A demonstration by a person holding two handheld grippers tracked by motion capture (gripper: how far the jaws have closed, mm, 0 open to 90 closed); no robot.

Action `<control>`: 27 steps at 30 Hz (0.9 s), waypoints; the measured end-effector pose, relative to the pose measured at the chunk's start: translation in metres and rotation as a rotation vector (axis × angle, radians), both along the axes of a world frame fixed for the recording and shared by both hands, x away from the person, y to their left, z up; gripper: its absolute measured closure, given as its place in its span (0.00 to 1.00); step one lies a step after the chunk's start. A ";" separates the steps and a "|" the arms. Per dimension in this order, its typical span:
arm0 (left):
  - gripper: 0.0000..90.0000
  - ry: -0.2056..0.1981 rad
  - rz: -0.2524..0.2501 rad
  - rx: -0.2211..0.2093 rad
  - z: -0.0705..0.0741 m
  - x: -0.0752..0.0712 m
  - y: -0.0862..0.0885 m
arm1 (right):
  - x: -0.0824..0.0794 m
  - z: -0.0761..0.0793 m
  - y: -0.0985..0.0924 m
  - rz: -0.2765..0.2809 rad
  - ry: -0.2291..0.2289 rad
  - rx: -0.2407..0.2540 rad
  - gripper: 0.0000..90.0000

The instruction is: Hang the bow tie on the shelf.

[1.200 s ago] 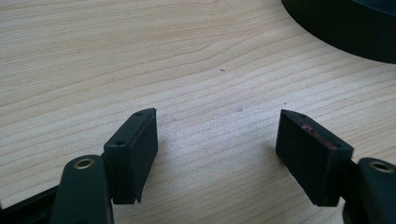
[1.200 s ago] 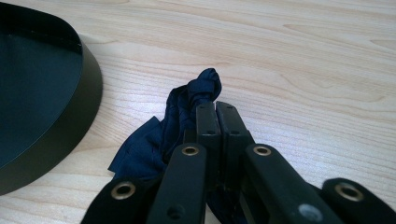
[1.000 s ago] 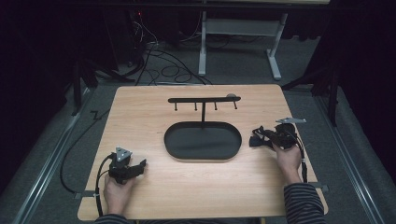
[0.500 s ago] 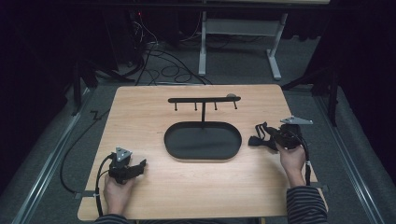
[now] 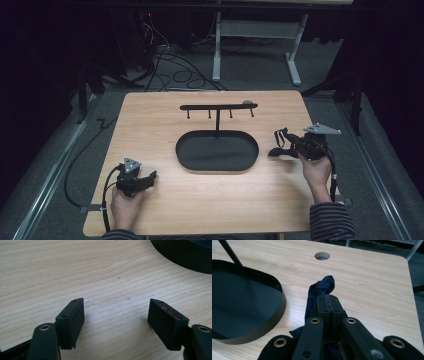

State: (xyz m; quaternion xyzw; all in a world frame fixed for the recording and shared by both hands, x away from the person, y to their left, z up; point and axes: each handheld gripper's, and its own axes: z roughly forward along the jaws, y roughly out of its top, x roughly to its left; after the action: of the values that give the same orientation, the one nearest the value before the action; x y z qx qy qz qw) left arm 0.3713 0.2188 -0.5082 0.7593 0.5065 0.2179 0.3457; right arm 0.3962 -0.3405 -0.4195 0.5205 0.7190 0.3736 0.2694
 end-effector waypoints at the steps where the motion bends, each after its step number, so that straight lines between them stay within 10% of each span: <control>1: 0.34 0.000 0.000 0.001 0.000 0.000 0.000 | -0.001 0.001 0.001 0.002 -0.003 0.000 1.00; 27: 0.34 0.000 -0.001 0.000 0.000 0.000 0.000 | -0.030 0.035 0.027 0.120 -0.099 -0.019 1.00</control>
State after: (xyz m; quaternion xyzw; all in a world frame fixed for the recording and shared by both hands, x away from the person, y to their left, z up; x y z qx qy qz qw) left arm 0.3713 0.2188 -0.5082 0.7595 0.5064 0.2177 0.3456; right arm 0.3658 -0.3134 -0.3848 0.4548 0.7381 0.4077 0.2867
